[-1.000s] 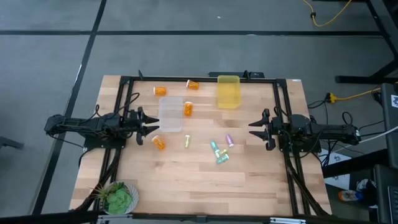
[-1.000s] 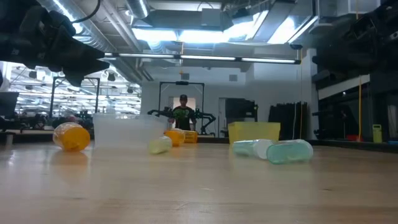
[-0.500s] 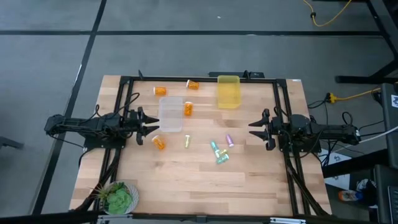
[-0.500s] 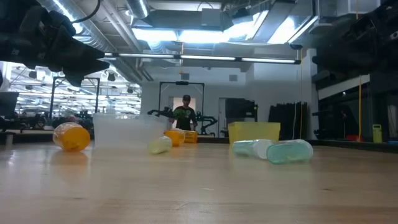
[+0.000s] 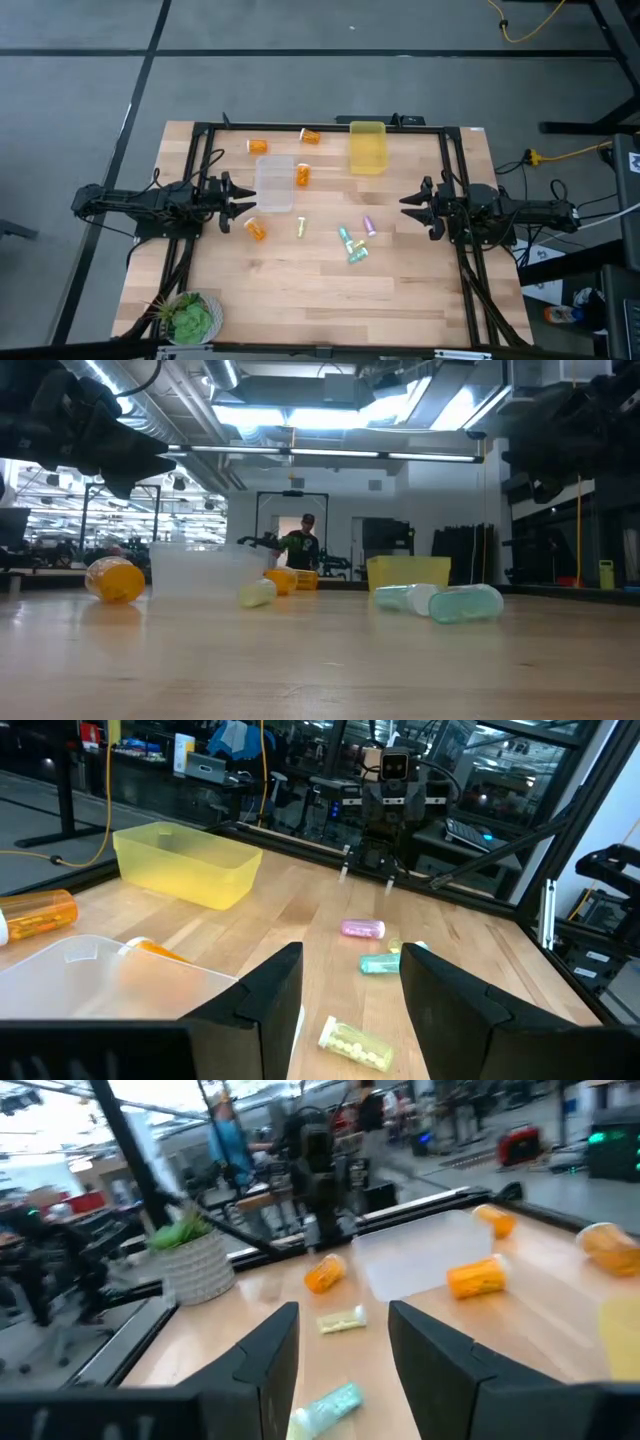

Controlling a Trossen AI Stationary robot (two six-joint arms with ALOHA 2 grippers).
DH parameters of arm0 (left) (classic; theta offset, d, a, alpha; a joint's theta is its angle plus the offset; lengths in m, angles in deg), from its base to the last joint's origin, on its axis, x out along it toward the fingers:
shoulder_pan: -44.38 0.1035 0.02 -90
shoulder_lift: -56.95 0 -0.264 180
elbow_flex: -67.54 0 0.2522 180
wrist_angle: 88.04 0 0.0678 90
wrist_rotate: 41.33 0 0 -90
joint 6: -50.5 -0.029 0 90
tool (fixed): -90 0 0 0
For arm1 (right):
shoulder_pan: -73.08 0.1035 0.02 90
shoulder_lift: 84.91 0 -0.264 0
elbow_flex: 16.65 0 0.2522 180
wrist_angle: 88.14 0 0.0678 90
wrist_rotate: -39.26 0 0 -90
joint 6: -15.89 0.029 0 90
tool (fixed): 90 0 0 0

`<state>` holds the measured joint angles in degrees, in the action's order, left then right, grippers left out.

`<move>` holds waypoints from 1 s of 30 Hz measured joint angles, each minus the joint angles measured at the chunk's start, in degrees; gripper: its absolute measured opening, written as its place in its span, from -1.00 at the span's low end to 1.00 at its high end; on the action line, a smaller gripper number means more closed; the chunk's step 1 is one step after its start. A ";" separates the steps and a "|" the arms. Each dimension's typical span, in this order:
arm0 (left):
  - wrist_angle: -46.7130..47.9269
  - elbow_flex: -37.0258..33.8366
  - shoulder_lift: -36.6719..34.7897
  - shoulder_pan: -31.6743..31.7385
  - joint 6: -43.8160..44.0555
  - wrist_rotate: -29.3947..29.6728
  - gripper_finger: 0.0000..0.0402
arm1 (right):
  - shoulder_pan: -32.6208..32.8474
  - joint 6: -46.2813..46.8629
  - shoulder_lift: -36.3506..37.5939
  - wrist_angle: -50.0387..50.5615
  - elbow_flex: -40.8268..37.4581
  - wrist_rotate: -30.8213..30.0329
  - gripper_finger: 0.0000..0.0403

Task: Pick and place medicine bottles into bin by pill shape (circle, oval)
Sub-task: Put the small pink pill bottle into the yellow bin

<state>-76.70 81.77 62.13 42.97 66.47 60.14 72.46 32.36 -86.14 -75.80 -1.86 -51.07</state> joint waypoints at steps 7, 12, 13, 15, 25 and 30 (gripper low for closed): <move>0.00 0.00 0.00 0.00 0.00 0.00 -0.19 | -0.02 -6.76 -4.21 0.71 9.70 -9.21 -0.22; -0.02 0.00 0.00 -0.02 0.00 0.02 -0.19 | -0.02 -7.04 -14.59 11.33 21.22 -14.86 -0.22; -0.01 0.00 0.00 0.00 0.00 0.00 -0.19 | -0.02 -5.85 -17.45 14.11 23.50 -15.06 -0.22; 0.00 0.01 0.00 0.00 0.00 0.00 -0.19 | -0.02 -2.46 -23.41 19.30 28.04 -15.07 -0.22; 0.00 0.01 0.00 -0.01 0.00 0.00 -0.19 | -0.01 12.33 -46.96 37.37 44.56 -14.95 -0.22; 0.00 0.00 0.00 0.00 0.00 0.02 -0.19 | 0.02 13.61 -52.47 37.54 48.88 -11.39 -0.22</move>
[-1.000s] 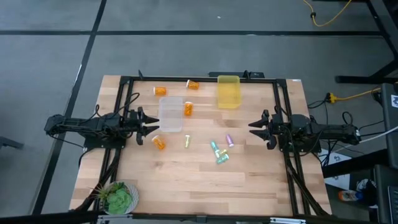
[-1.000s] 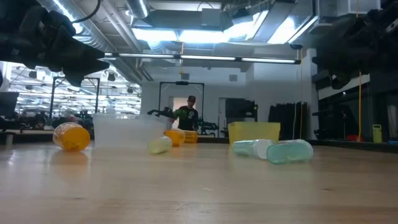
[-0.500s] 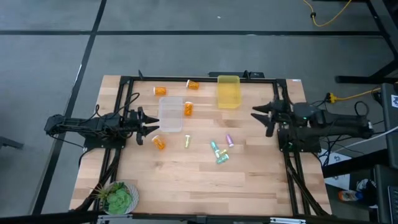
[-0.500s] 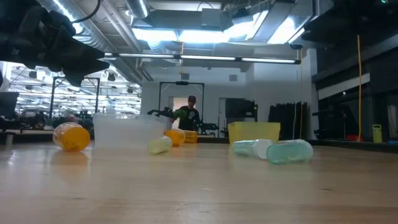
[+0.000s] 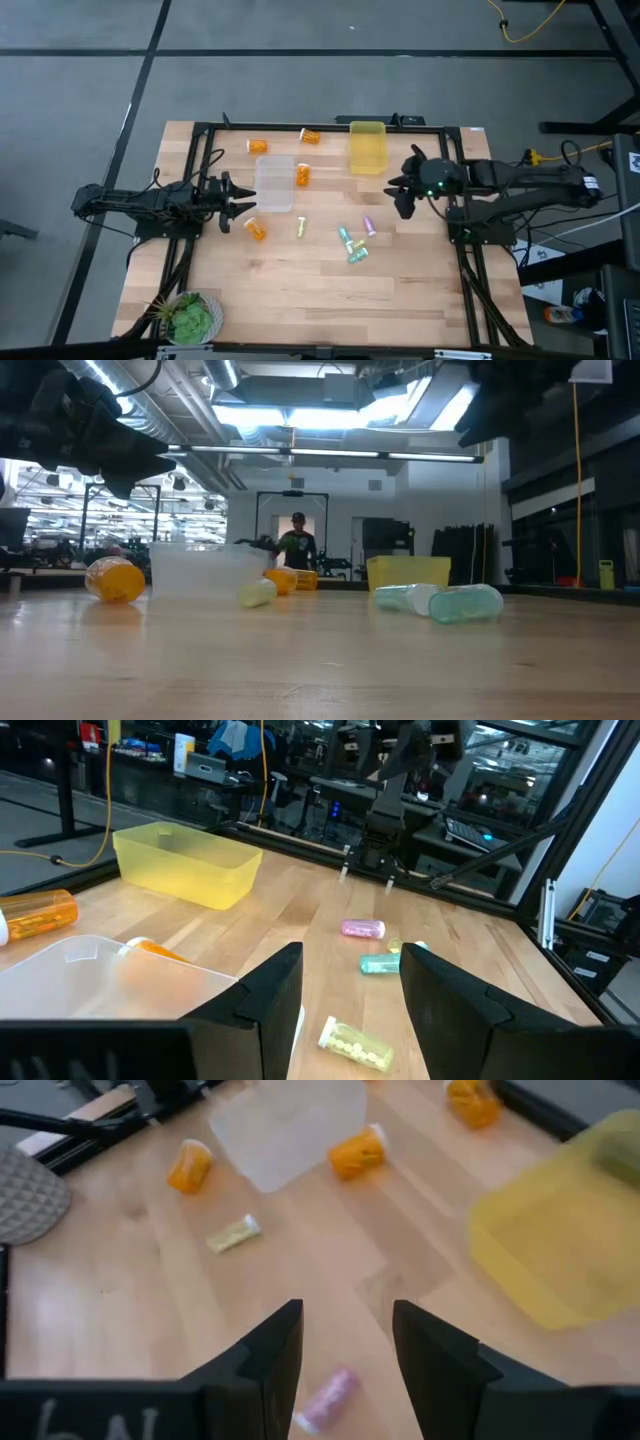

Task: Pick and place medicine bottles into bin by pill shape (circle, oval)
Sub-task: Put the small pink pill bottle into the yellow bin

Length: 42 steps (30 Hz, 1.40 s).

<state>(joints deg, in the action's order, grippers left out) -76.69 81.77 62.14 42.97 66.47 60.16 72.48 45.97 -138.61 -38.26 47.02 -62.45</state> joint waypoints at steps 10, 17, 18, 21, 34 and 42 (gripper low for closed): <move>-0.13 0.01 0.00 -0.02 0.00 0.00 -0.19 | 0.46 12.33 -7.93 5.95 0.31 3.30 -0.22; -0.13 0.02 -0.01 -0.02 0.00 0.00 -0.19 | 0.46 9.86 -15.19 5.21 0.31 3.17 -0.22; -0.13 0.00 -0.02 0.00 0.00 0.00 -0.19 | 0.46 9.90 -16.27 5.12 0.31 3.22 -0.22; -0.13 0.01 0.00 0.00 0.00 -0.01 -0.19 | 0.46 14.54 -19.67 4.73 0.31 3.25 -0.22; -0.09 0.02 0.00 -0.02 0.00 -0.01 -0.19 | 0.37 26.89 -32.10 -0.08 0.26 8.61 0.19; -0.02 0.02 0.00 0.00 0.00 -0.02 -0.19 | 0.39 25.24 -41.09 -7.50 0.26 10.37 0.16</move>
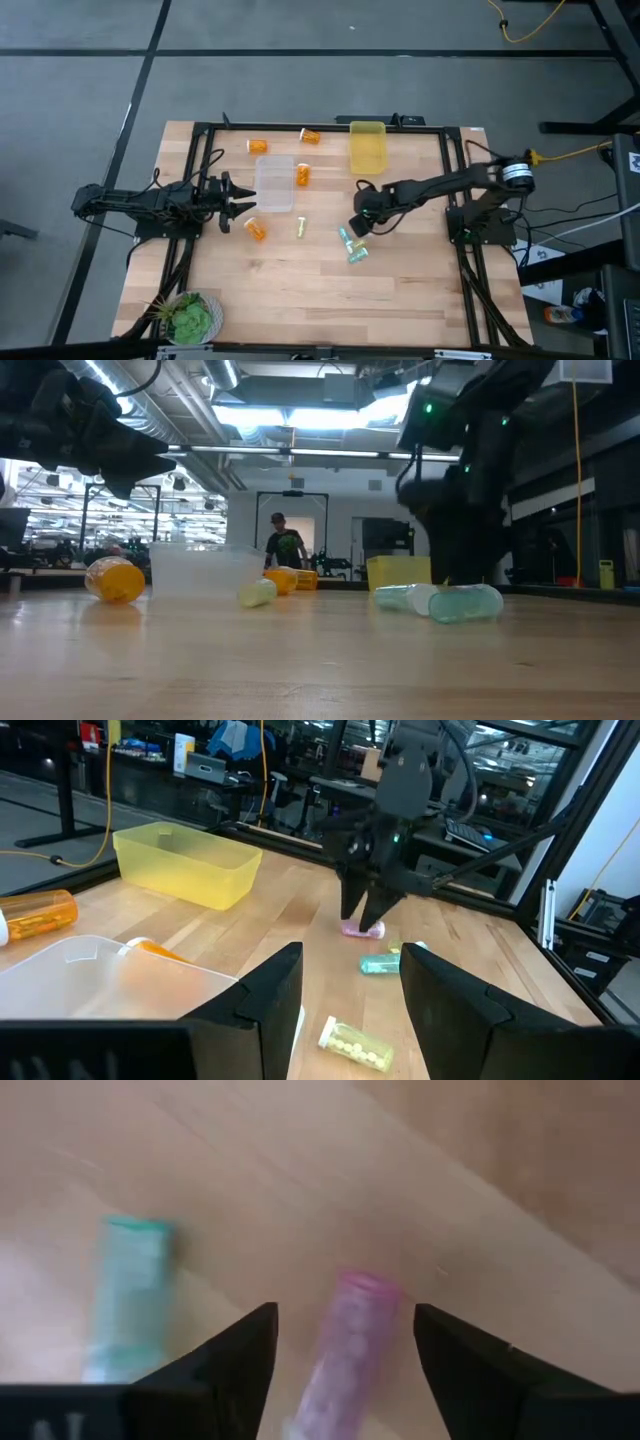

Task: Pick and place medicine bottles into bin by pill shape (circle, oval)
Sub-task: Put the small pink pill bottle into the yellow bin

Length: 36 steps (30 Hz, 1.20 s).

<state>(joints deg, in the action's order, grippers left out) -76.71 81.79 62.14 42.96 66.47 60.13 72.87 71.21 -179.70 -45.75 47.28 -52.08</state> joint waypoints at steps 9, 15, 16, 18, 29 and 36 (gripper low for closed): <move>0.00 -0.01 -0.02 0.00 -0.02 0.02 -0.19 | 0.07 2.94 -4.26 1.10 0.31 -1.96 0.03; 0.00 -0.02 0.00 0.00 -0.02 0.02 -0.19 | 0.04 2.70 -2.89 2.25 0.07 -2.00 -0.14; 0.00 -0.02 0.00 0.00 -0.02 0.02 -0.19 | 0.04 2.56 -2.87 2.22 0.07 -2.04 -0.19; 0.00 -0.01 -0.01 -0.02 -0.04 0.02 -0.19 | 0.00 1.66 -2.83 1.88 0.02 -2.17 -0.29; 0.00 0.00 0.00 0.00 -0.04 0.02 -0.19 | -2.56 -9.08 -1.22 -1.99 4.96 -7.14 -0.56; -0.02 -0.01 0.00 0.00 -0.04 0.02 -0.19 | -9.36 -23.28 -1.07 0.69 17.29 -20.85 -0.55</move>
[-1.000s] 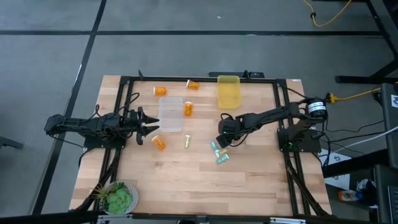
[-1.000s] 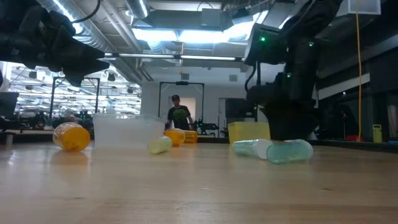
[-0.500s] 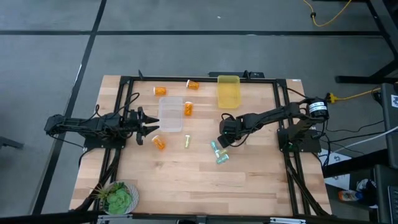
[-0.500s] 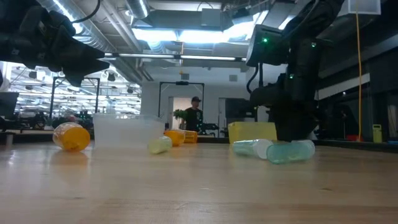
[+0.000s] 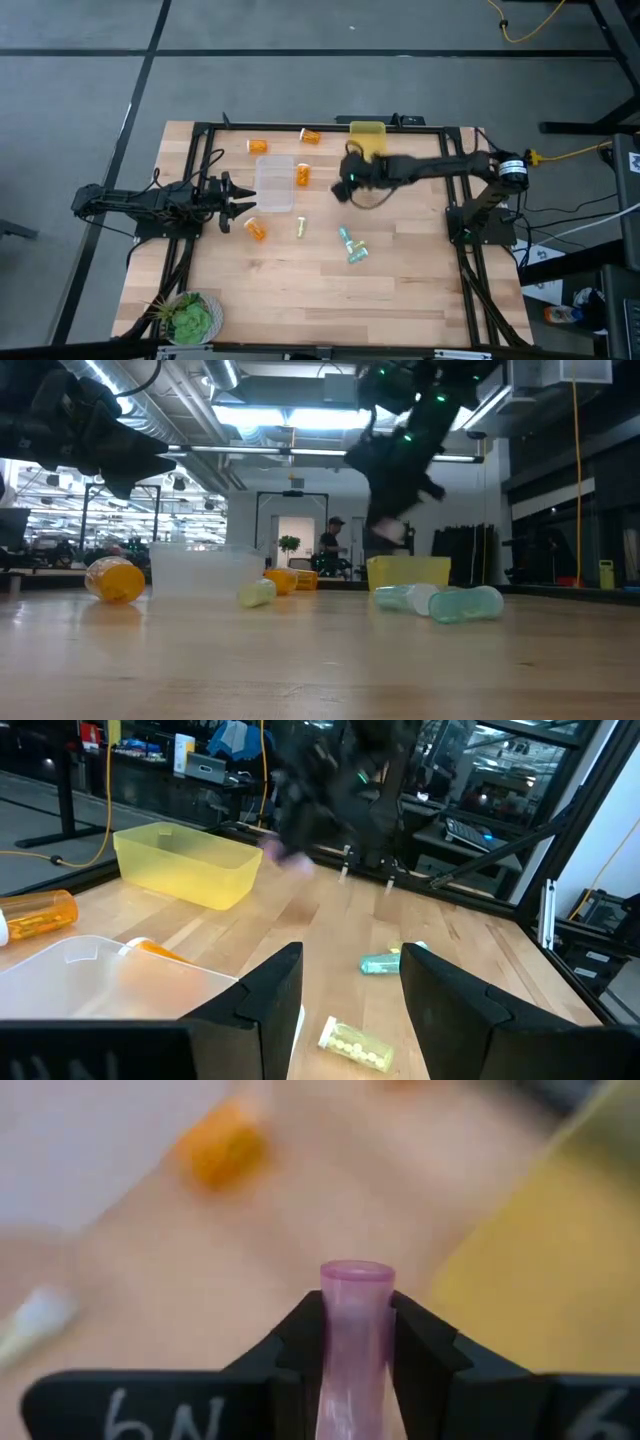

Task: Pick and place medicine bottles into bin by pill shape (circle, oval)
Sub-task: Put the small pink pill bottle into the yellow bin, then move the large orange pill bottles to the center of the table

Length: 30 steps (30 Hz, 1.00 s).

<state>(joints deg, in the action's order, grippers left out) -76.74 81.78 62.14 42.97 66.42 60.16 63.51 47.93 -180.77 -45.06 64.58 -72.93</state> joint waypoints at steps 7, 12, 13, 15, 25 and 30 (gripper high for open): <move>-0.02 0.00 -0.01 -0.02 0.00 0.00 -0.19 | -11.03 -2.32 0.07 5.65 5.68 -3.25 -0.55; 0.01 0.01 -0.01 0.00 0.00 0.00 -0.19 | -19.03 -1.13 -0.73 6.11 4.22 5.61 -0.55; 0.00 0.00 -0.01 0.00 0.00 0.01 -0.19 | -20.10 -1.19 -1.05 6.08 3.92 6.20 -0.55; 0.02 -0.01 0.00 -0.02 0.00 0.00 -0.19 | -21.76 -0.89 -1.17 5.66 3.50 7.14 -0.55; 0.02 -0.01 0.00 0.00 0.00 0.00 -0.19 | -23.66 -2.52 -1.11 4.60 2.93 8.81 0.02; 0.02 0.00 0.00 -0.01 0.00 0.00 -0.19 | -23.71 -2.32 -1.11 4.49 2.93 8.80 0.28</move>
<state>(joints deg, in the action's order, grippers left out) -76.71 81.78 62.14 42.96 66.42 60.16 39.80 45.61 -181.88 -40.57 67.50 -64.13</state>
